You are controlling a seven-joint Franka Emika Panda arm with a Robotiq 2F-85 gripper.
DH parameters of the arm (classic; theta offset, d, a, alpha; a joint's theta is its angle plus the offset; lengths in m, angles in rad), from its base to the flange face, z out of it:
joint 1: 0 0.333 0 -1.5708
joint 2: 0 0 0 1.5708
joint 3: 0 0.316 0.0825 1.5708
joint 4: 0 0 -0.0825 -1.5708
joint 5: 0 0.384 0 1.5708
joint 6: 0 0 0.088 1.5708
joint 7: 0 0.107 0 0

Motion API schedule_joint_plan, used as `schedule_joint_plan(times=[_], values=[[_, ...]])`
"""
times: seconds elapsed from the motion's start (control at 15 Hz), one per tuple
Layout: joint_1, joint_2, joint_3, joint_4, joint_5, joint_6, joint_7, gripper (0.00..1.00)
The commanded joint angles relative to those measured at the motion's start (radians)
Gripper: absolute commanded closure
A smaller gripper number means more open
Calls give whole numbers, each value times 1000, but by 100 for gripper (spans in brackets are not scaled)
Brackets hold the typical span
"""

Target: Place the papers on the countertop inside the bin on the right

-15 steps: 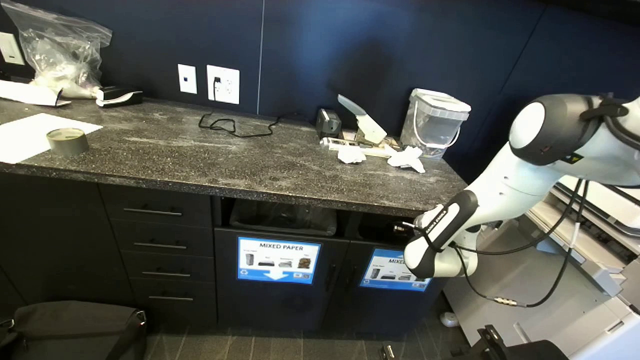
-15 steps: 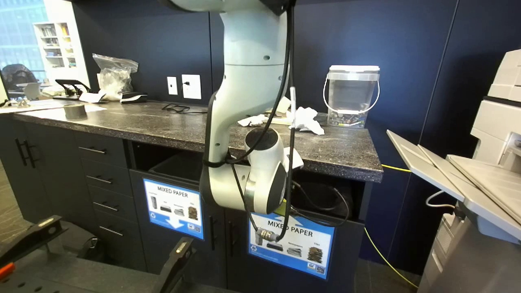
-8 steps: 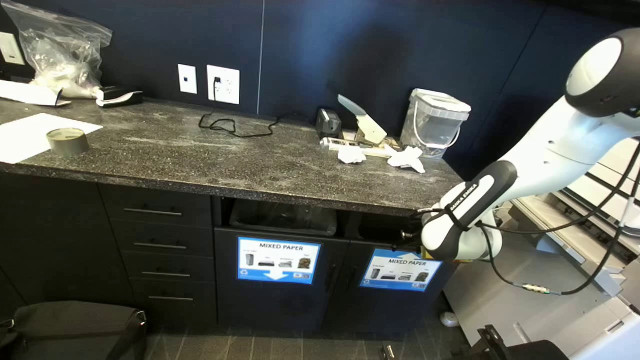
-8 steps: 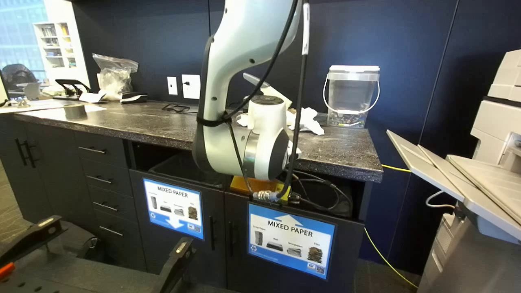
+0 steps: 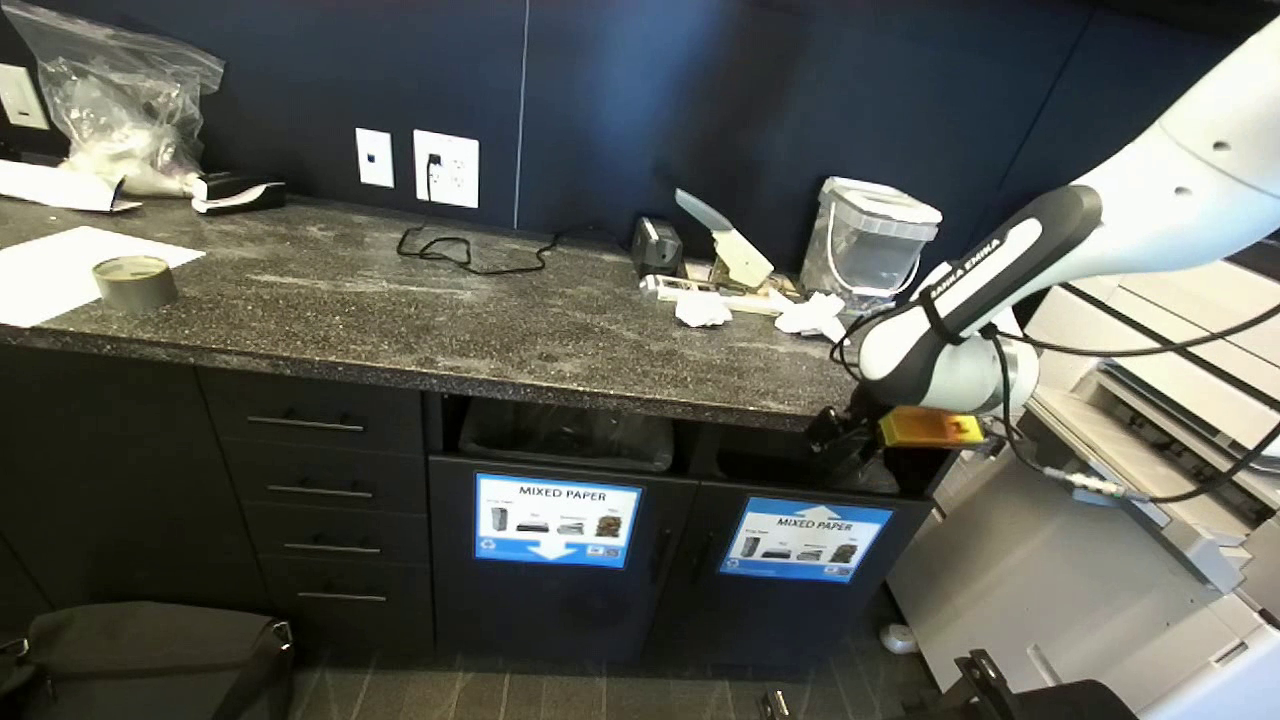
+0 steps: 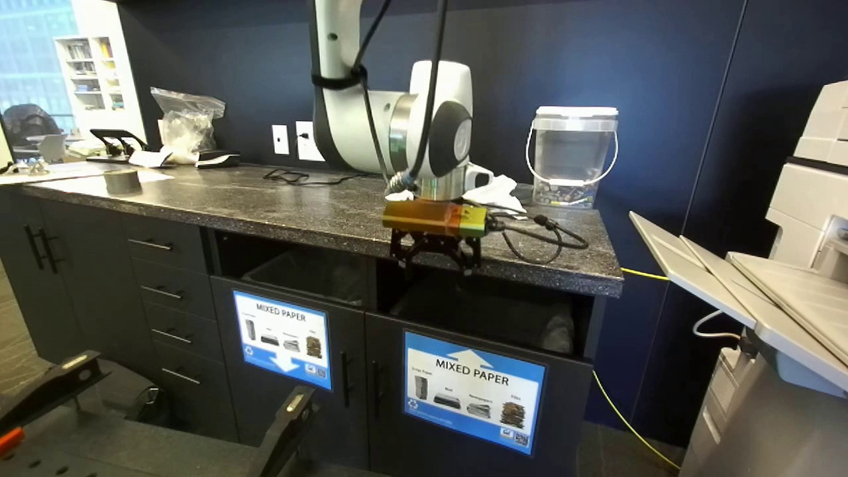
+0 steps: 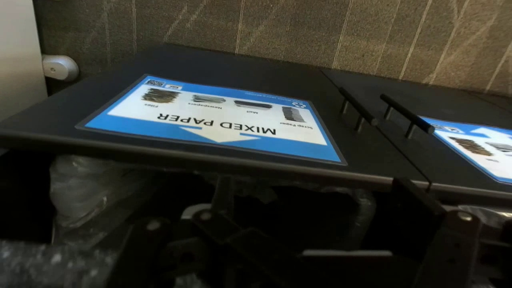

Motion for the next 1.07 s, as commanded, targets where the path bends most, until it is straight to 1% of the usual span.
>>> schedule_joint_plan(times=[0.0,0.13,0.27,0.4,0.53,0.8,1.0], values=[[14,-141,51,-7,131,-136,-147,0],[34,-172,71,28,204,-187,-220,0],[65,-175,82,77,268,-214,-278,0],[102,-155,81,143,312,-232,-316,0],[145,-115,69,223,335,-251,-322,0],[244,-7,3,401,303,-277,-263,0],[297,88,-43,531,286,-279,-231,0]])
